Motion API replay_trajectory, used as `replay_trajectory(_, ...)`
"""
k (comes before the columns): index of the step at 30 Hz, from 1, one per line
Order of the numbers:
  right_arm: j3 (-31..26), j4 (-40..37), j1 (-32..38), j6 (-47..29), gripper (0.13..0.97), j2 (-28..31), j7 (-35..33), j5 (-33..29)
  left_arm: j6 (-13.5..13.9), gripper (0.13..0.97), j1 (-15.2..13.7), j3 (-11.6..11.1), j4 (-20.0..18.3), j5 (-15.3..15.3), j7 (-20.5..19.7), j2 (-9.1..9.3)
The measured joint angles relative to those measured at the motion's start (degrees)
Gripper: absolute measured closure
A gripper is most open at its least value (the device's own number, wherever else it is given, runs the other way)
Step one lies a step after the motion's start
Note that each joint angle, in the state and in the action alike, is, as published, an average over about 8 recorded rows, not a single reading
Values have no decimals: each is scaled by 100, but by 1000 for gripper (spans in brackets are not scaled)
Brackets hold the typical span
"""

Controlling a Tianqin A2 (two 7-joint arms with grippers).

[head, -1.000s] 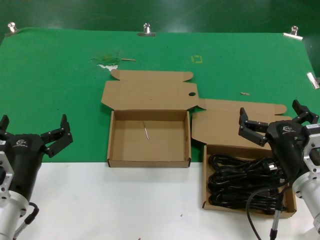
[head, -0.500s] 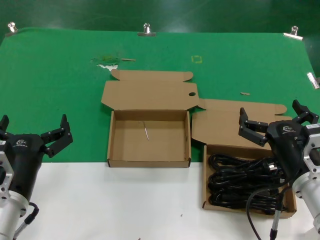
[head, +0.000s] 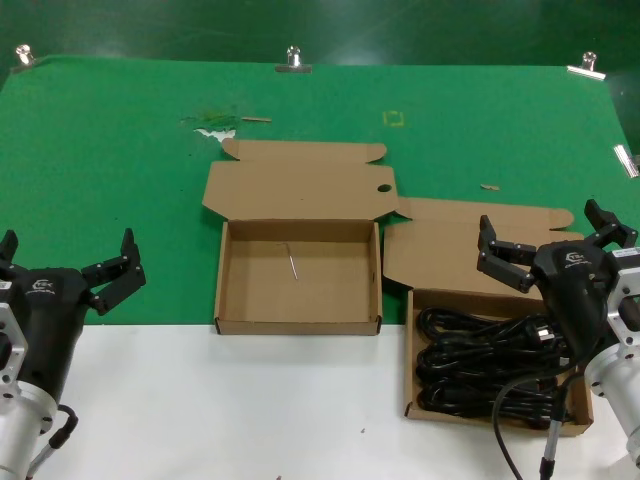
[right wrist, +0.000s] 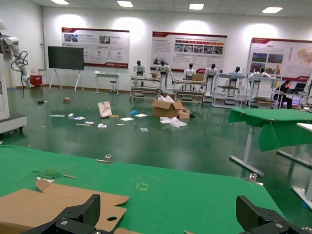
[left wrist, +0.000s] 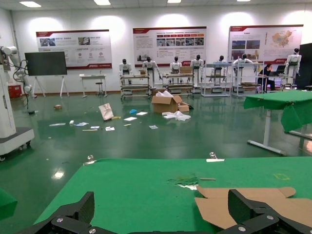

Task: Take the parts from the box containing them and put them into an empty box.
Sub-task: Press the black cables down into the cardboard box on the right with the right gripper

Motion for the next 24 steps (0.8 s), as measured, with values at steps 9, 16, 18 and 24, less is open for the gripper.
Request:
replay_trajectory(9, 0, 0, 0, 0, 129, 0, 0, 0, 0, 132, 0, 0, 0, 0, 0, 0)
replay_trajectory(16, 0, 0, 0, 0, 129, 0, 0, 0, 0, 132, 0, 0, 0, 0, 0, 0)
replay_trajectory(18, 0, -1, 0, 0, 129, 0, 0, 0, 0, 132, 0, 0, 0, 0, 0, 0)
replay_trajectory(24, -52, -70, 40, 12, 129, -16, -14, -19, 0, 149, 0, 0, 0, 0, 0, 0)
